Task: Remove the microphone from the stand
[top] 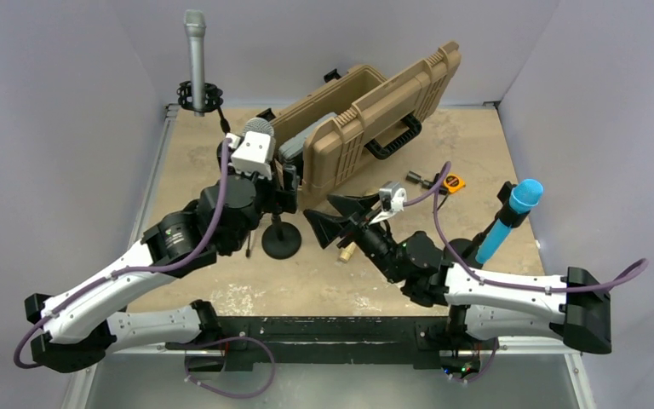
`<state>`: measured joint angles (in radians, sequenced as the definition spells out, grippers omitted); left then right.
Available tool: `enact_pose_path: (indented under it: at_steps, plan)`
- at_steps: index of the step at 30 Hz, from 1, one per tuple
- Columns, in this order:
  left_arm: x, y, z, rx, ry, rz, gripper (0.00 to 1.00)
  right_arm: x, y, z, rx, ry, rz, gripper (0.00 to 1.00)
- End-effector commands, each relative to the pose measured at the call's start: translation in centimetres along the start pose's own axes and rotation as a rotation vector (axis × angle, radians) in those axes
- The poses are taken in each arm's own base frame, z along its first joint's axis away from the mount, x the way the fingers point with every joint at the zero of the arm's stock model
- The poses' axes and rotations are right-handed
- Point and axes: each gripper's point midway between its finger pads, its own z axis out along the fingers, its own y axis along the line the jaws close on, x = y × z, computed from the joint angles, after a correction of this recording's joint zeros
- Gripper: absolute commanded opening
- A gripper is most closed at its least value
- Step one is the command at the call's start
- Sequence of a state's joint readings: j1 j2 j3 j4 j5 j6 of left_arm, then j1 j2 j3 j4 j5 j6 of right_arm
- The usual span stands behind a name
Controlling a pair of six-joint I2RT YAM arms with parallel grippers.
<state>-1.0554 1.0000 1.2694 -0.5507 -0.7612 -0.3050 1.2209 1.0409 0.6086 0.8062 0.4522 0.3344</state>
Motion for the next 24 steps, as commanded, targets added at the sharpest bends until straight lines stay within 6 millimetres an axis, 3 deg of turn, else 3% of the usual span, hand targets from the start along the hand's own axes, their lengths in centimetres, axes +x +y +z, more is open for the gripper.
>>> enact_pose_path:
  at_steps: [1,5,9,12,16,20,24]
  plan:
    - [-2.4,0.3,-2.6,0.076,-0.025,-0.08,0.88,-2.1,2.1,1.3,-0.036,-0.035,0.016,0.74]
    - [-2.9,1.7,-4.5,0.109,-0.032,-0.032,0.95,-1.8,3.6,2.5,-0.009,-0.011,0.041,0.8]
    - [-3.9,3.7,-7.3,0.172,-0.09,0.019,0.96,-1.0,4.5,4.4,0.106,0.029,0.09,0.82]
    - [-4.8,4.9,-9.9,0.246,-0.16,0.031,0.96,0.6,4.4,6.0,0.189,0.073,0.088,0.82]
    - [-5.4,8.3,-12.6,0.221,-0.231,0.013,0.96,1.5,4.4,7.7,0.268,0.089,0.058,0.81]
    - [-5.1,11.7,-13.7,0.114,-0.266,-0.019,0.96,1.9,4.1,9.5,0.355,0.092,0.011,0.77]
    - [-4.0,12.8,-13.4,0.051,-0.245,-0.03,0.97,2.6,3.1,10.4,0.453,0.099,-0.054,0.69]
